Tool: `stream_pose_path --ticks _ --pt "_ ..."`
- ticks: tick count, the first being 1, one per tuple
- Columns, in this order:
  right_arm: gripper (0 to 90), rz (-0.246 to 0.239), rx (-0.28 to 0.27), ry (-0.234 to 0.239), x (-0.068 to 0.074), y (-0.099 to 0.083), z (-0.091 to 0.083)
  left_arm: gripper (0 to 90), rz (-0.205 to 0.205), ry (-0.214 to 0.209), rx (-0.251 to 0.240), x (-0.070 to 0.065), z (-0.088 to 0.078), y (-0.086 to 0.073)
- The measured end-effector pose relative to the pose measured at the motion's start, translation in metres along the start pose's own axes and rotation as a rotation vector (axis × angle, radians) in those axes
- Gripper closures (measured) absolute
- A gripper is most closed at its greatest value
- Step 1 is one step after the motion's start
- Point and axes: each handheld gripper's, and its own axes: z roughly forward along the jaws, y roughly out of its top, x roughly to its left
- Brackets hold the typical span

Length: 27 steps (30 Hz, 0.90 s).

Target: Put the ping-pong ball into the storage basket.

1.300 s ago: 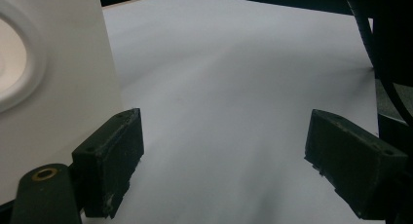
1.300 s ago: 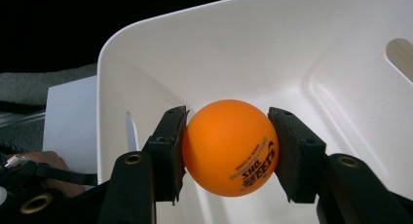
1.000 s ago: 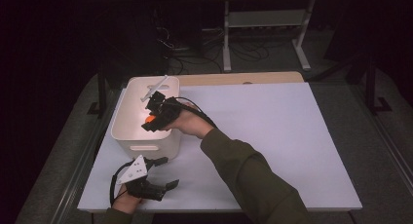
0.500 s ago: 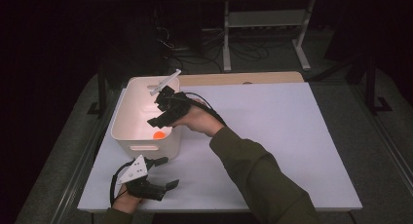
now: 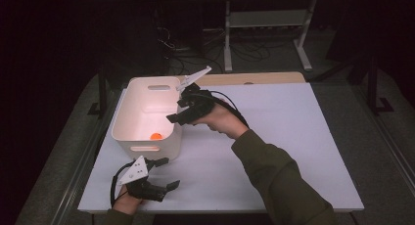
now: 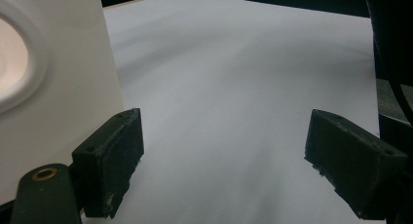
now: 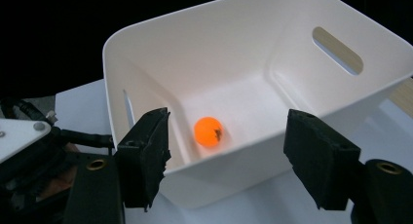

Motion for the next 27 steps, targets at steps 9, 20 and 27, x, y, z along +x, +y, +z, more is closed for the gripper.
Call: stream_pose_path --ticks 9,20,27 --pt "28.2 0.011 -0.011 -0.034 -0.006 -0.020 -0.022 14.0 -0.001 0.002 0.001 0.000 0.000 0.000" --pt "21.5 0.025 -0.020 -0.066 -0.012 -0.049 -0.033 14.0 -0.002 0.000 0.002 0.000 0.000 0.000" --pt "17.3 0.036 -0.021 -0.089 -0.015 -0.067 -0.034 14.0 -0.007 -0.001 0.001 0.000 0.000 0.000"
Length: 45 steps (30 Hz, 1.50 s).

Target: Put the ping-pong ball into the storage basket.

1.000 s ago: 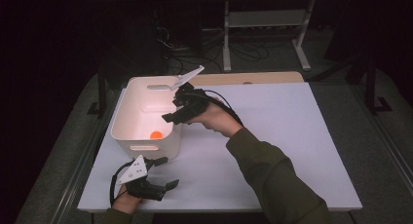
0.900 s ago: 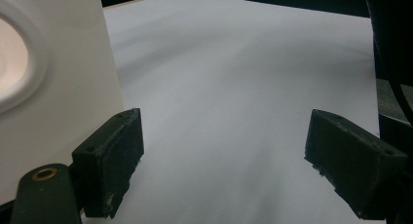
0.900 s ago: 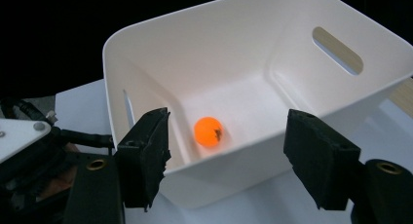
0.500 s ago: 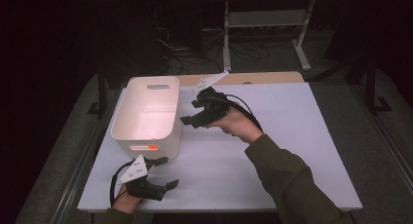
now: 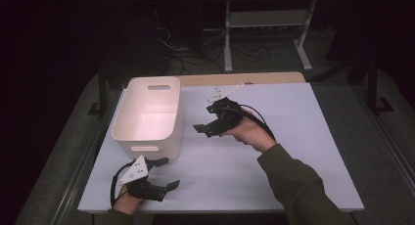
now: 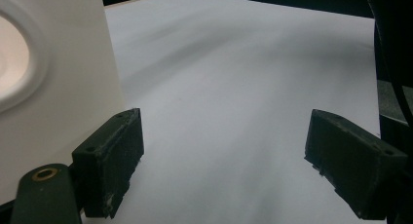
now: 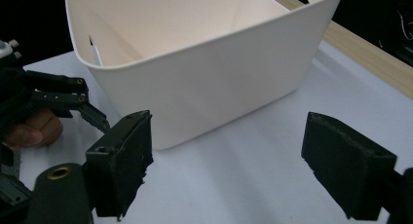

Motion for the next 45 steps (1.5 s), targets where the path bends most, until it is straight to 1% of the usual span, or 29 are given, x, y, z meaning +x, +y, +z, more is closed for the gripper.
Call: stream_pose_path --ticks 6,11,17,19,26,29,31,33,40,45 --pt "13.5 0.015 -0.011 -0.019 -0.003 -0.016 -0.001 14.0 0.000 0.000 0.001 0.000 0.000 0.000" --pt "12.4 0.025 -0.023 -0.048 -0.005 -0.027 -0.003 14.0 -0.001 0.001 0.003 0.000 0.000 0.000" --pt "2.0 0.036 -0.006 -0.078 -0.004 -0.043 -0.003 14.0 -0.001 0.001 0.000 0.000 0.000 0.000" --pt "0.9 0.033 0.001 -0.083 -0.003 -0.048 -0.003 14.0 -0.001 0.002 -0.001 0.000 0.000 0.000" --pt "0.6 0.051 0.010 -0.100 -0.003 -0.069 -0.005 14.0 -0.001 0.001 0.001 0.000 0.000 0.000" --pt "0.6 0.068 0.005 -0.103 -0.004 -0.080 -0.007 14.0 -0.001 0.001 0.003 0.000 0.000 0.000" --pt "0.6 0.081 0.001 -0.109 -0.004 -0.087 -0.008 14.0 -0.001 0.001 0.003 0.000 0.000 0.000" --pt "0.6 0.083 0.004 -0.122 -0.005 -0.093 -0.009 14.0 0.002 0.002 0.001 -0.001 0.000 0.000" --pt "0.6 0.121 -0.035 -0.142 -0.004 -0.115 -0.023 14.0 0.006 0.002 -0.002 -0.001 0.000 0.000" --pt "0.6 0.140 -0.050 -0.154 -0.003 -0.130 -0.033 14.0 0.003 0.002 -0.001 -0.001 0.000 0.000"
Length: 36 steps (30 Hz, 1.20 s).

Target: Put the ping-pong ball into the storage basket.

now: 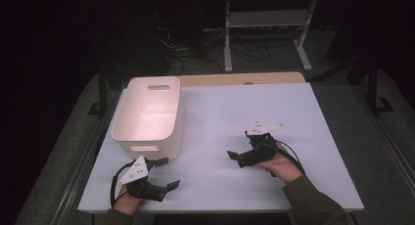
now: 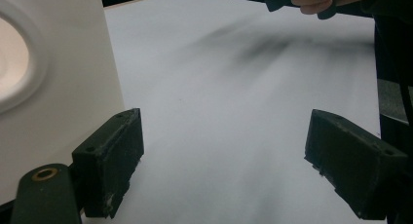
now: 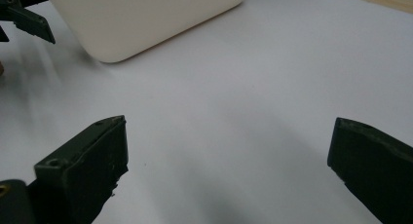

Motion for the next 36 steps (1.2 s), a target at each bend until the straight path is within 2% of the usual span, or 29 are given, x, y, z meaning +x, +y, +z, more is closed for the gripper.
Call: stream_pose_path --ticks 9,22,27,32,36 --pt "0.6 0.019 -0.023 -0.030 -0.003 -0.019 -0.015 14.0 -0.002 -0.001 0.000 0.000 0.000 0.000" --pt "0.6 0.096 -0.058 -0.104 -0.019 -0.048 -0.047 14.0 0.001 0.000 0.006 0.000 0.000 0.000" --pt "0.6 0.110 -0.071 -0.127 -0.021 -0.058 -0.056 14.0 0.004 0.001 0.006 0.000 0.000 0.000" --pt "0.6 0.103 -0.058 -0.154 -0.022 -0.068 -0.061 14.0 0.005 0.001 0.007 0.000 0.000 0.000" --pt "0.6 0.118 -0.046 -0.172 -0.022 -0.075 -0.064 14.0 0.008 0.002 0.006 0.000 0.000 0.000"
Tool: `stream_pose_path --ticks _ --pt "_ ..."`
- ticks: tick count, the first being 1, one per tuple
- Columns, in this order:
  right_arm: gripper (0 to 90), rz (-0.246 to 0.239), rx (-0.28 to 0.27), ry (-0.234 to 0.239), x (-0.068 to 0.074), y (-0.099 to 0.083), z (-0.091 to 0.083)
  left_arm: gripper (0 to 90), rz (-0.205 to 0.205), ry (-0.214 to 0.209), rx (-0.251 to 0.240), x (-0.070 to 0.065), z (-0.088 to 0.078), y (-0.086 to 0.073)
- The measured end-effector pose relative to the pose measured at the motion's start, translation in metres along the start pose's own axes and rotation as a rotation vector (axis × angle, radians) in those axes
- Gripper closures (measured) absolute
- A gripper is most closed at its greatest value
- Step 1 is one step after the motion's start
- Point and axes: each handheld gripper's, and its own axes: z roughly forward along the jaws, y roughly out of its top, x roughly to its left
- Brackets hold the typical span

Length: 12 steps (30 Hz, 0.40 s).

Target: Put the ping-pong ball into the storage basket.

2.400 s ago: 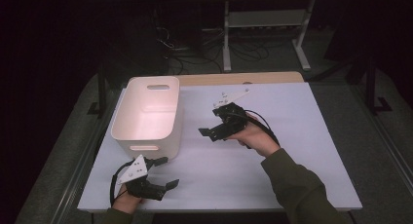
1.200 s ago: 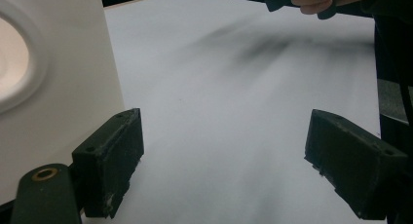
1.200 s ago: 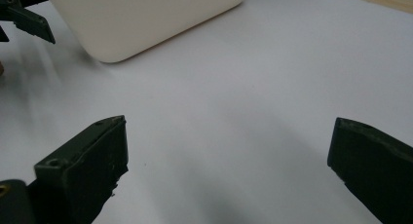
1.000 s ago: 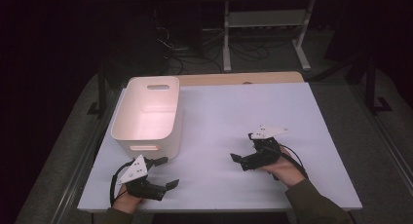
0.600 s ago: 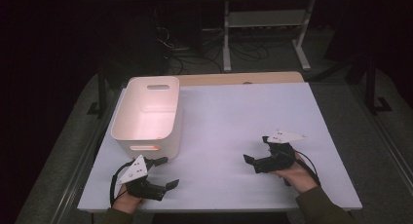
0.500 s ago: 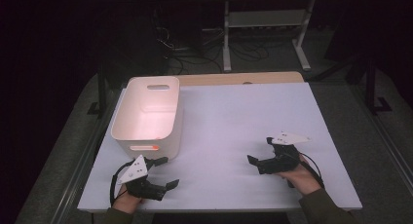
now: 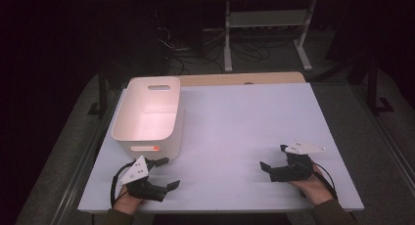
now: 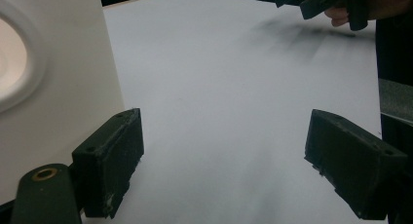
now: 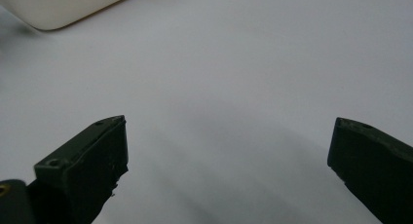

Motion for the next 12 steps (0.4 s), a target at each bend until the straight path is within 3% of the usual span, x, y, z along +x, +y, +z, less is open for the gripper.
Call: stream_pose_path --ticks 12 --pt "0.6 -0.014 0.039 -0.010 -0.0008 -0.0062 0.0021 14.0 0.000 -0.001 0.002 -0.0003 0.0003 0.0001"
